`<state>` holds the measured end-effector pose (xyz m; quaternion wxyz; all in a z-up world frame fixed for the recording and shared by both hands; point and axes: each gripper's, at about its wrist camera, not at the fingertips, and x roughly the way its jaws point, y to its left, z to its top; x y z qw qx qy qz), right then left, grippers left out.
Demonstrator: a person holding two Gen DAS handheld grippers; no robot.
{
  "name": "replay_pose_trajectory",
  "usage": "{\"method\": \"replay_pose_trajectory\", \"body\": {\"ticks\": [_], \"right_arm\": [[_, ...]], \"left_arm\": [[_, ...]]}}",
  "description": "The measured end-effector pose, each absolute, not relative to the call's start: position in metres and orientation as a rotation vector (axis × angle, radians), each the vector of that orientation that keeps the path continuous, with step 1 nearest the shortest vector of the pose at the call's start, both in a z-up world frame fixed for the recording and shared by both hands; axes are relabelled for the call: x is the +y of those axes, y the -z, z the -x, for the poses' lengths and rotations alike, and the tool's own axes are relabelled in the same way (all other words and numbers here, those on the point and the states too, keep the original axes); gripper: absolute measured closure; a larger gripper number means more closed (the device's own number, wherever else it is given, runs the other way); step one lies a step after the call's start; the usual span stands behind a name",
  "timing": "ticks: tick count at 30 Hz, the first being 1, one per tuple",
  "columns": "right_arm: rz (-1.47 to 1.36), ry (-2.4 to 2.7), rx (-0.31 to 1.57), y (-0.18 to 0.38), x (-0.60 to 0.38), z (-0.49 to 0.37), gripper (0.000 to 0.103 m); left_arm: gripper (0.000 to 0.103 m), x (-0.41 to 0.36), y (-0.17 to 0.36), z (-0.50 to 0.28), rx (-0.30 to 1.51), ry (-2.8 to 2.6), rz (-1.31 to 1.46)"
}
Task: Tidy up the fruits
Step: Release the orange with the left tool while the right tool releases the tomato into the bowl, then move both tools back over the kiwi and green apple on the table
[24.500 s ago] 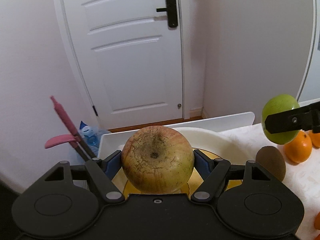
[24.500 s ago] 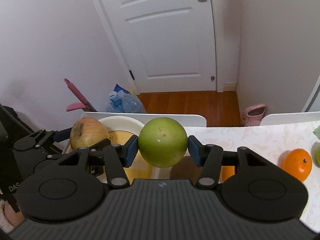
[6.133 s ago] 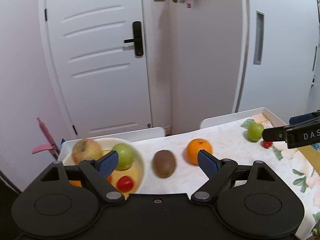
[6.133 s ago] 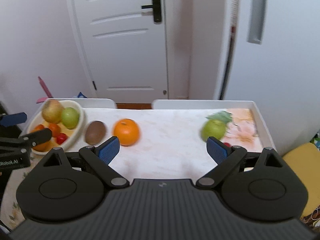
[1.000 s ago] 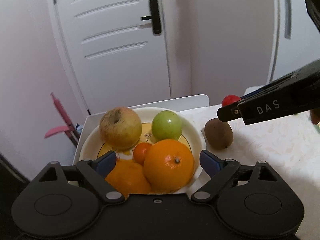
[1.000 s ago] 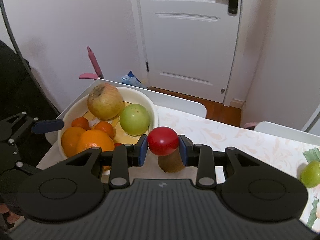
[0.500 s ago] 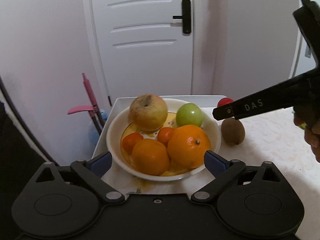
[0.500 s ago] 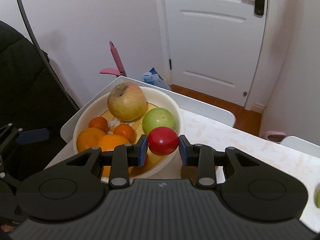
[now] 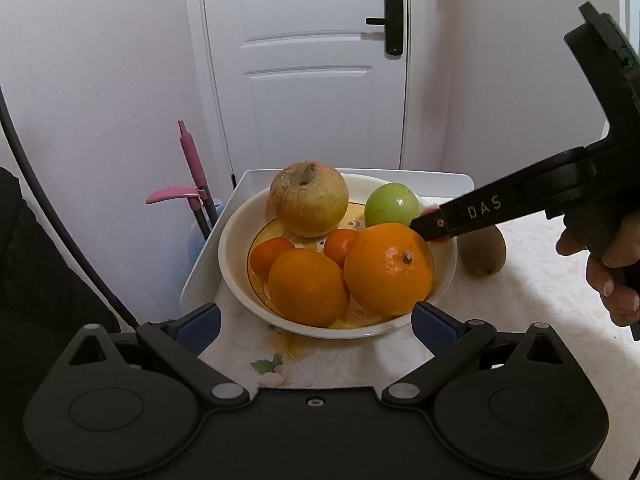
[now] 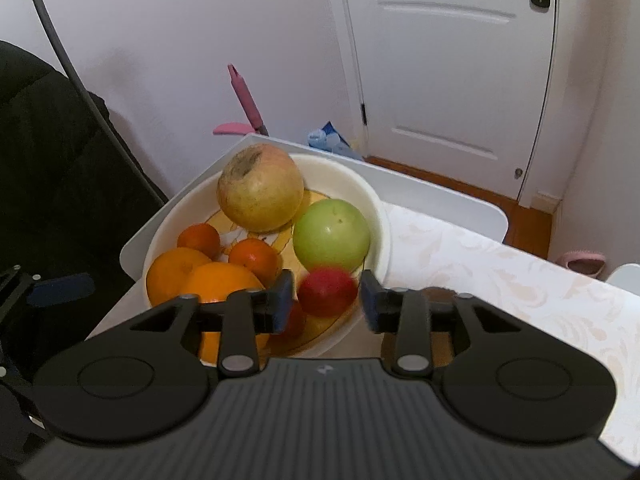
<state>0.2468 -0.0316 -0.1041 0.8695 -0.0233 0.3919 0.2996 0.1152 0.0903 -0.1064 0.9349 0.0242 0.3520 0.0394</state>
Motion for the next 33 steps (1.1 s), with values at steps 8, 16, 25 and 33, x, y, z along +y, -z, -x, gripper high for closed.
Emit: {"method": "replay_pose_trajectory", "body": {"ticks": [8,16,25,33], "right_arm": [[0.023,-0.567,0.785,0.097,-0.049,-0.240,0.000],[0.000,-0.559,0.776,0.084,-0.071,-0.227,0.000],[-0.008,-0.507,0.743,0.057,-0.116,-0.197,0.000],[-0.016,-0.379,0.726,0.041,-0.183,-0.173,0.000]], "left_arm": [[0.000,0.086,0.104,-0.113,0.722,-0.093,-0.046],[0.000,0.075,0.093,-0.113,0.708,-0.102,-0.055],[0.000,0.049,0.072,-0.102,0.686,-0.094,-0.057],[0.000,0.015,0.048,-0.096,0.642,-0.059,-0.054]]}}
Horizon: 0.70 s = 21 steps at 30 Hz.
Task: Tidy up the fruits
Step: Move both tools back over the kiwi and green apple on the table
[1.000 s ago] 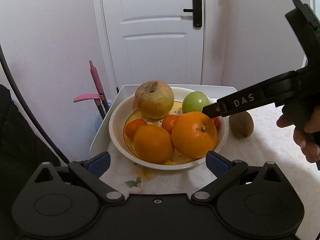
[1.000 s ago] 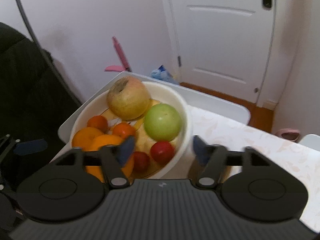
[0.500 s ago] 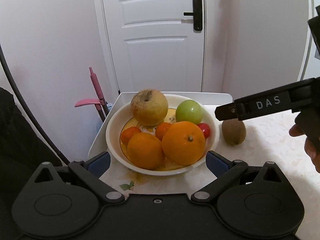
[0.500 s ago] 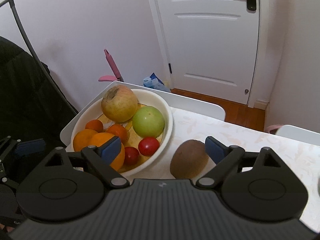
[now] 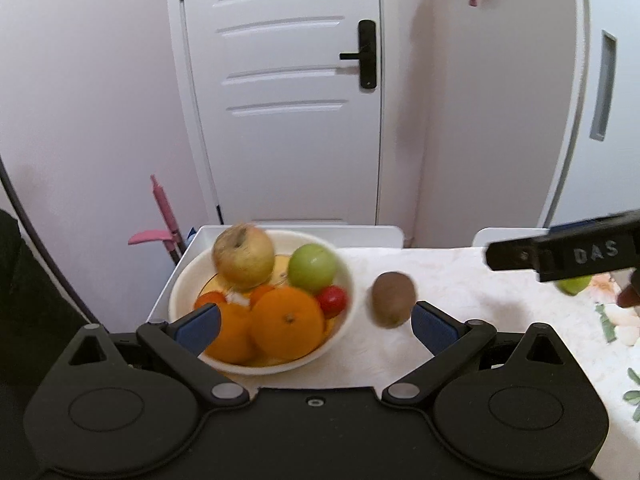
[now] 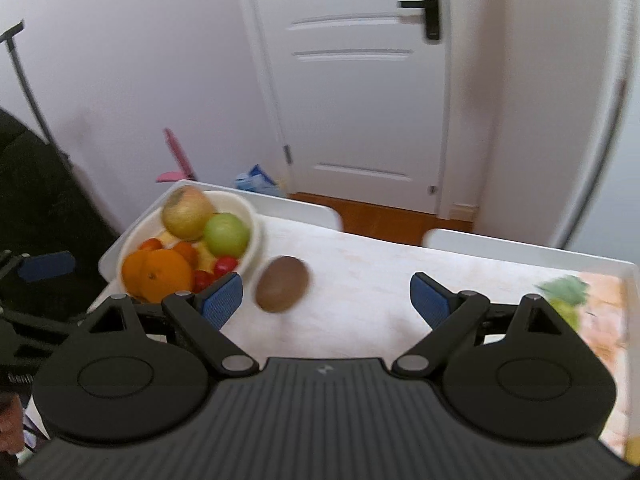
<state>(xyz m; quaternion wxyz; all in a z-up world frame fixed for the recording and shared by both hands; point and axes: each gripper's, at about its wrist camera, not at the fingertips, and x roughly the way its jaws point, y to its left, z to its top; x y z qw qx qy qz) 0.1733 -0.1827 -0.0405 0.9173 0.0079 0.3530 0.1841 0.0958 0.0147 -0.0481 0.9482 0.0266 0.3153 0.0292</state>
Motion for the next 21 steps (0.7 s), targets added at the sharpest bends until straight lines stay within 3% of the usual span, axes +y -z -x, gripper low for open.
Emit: {"method": "replay_pose_trajectory", "body": {"ticks": [9,21], "right_arm": [[-0.006,-0.226,0.719,0.044,-0.255,-0.161,0.000],[-0.091,-0.168,0.766,0.087,-0.322,-0.177,0.000]], "left_arm": [[0.000,-0.031,0.044,-0.109,0.623,-0.022,-0.068],[0.005,-0.070,0.088,-0.149,0.642,-0.075,-0.087]]}}
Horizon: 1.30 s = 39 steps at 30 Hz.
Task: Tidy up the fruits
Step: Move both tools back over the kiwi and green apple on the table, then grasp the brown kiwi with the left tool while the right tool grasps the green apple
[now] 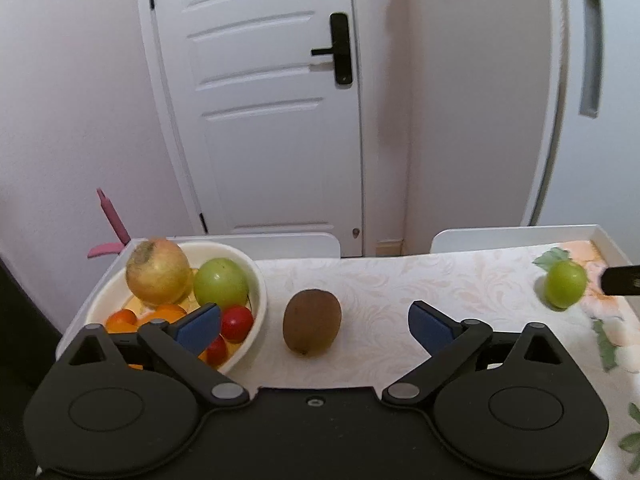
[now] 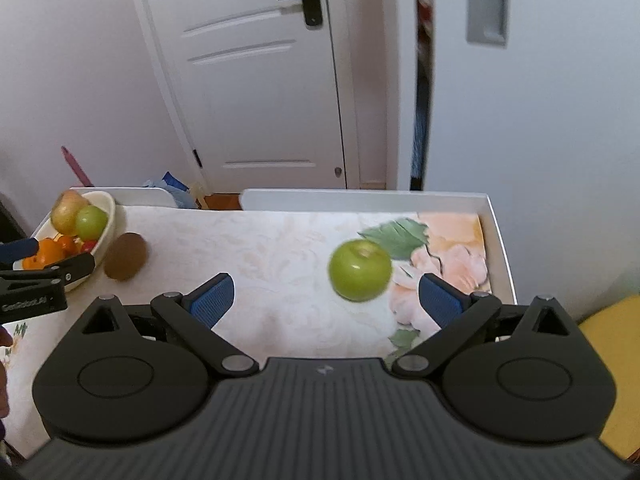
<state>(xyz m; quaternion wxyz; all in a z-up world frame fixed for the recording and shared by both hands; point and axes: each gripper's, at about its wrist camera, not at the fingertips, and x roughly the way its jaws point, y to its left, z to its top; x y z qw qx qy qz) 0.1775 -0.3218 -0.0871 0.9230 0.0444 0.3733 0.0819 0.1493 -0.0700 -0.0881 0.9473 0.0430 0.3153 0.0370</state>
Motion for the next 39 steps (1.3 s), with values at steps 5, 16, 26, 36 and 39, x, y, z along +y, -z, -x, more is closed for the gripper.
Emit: {"method": "replay_pose_trajectory", "body": {"ticks": [5,16,26,36,39], "right_arm": [[-0.102,-0.170,0.786,0.109,-0.331,-0.189,0.000],[-0.067,-0.193,0.786,0.136,-0.328,-0.210,0.000],[-0.054,-0.189,0.786,0.145,-0.327,-0.220,0.000],[-0.038,-0.195,0.796,0.148,-0.323,-0.231,0.010],[-0.033,-0.193,0.794,0.149,-0.321,-0.233,0.015]], "left_arm": [[0.014,-0.075,0.117,-0.173,0.678,-0.112,-0.093],[0.028,-0.075,0.159,-0.212,0.726,-0.184,-0.115],[0.046,-0.073,0.160,-0.224,0.715,-0.206,-0.122],[0.050,-0.069,0.156,-0.219,0.722,-0.189,-0.088],[0.051,-0.069,0.155,-0.218,0.723,-0.183,-0.086]]}}
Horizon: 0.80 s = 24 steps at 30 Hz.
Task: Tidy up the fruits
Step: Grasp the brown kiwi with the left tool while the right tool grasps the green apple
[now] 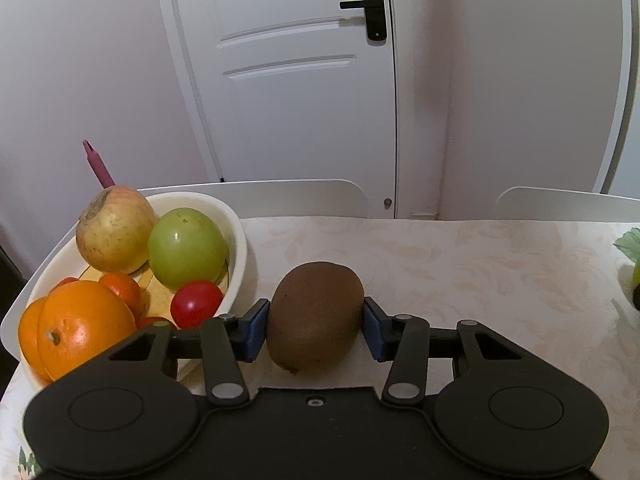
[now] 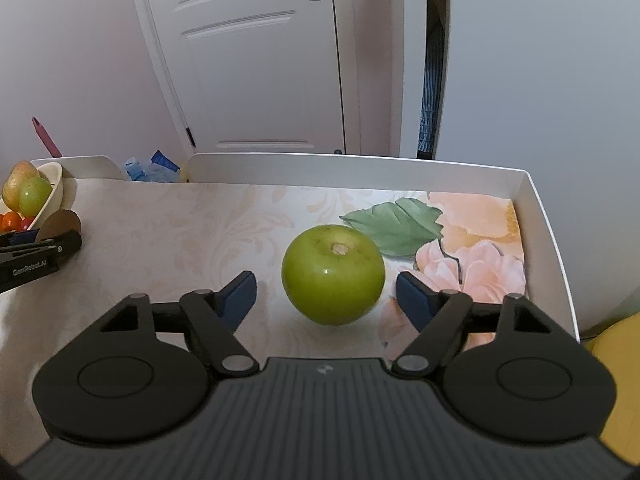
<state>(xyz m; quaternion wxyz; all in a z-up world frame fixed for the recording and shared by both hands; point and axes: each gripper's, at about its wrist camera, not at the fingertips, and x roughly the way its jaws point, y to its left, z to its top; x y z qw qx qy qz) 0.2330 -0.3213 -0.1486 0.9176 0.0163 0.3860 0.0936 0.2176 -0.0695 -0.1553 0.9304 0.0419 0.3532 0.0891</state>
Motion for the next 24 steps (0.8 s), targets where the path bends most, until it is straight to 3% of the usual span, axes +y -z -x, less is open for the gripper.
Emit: {"method": "replay_pose_trajectory", "body": {"ticks": [4,7,24], "right_arm": [[-0.036,-0.180,0.788,0.149,-0.321,-0.234,0.022],[-0.029,-0.172,0.784,0.148,-0.320,-0.235,0.033],[-0.001,-0.218,0.741,0.118,-0.297,-0.219,0.034]], "left_arm": [[0.051,-0.070,0.155,-0.214,0.723,-0.170,-0.088],[0.051,-0.071,0.154,-0.211,0.723,-0.160,-0.085],[0.052,-0.067,0.119,-0.173,0.659,-0.136,-0.024]]}}
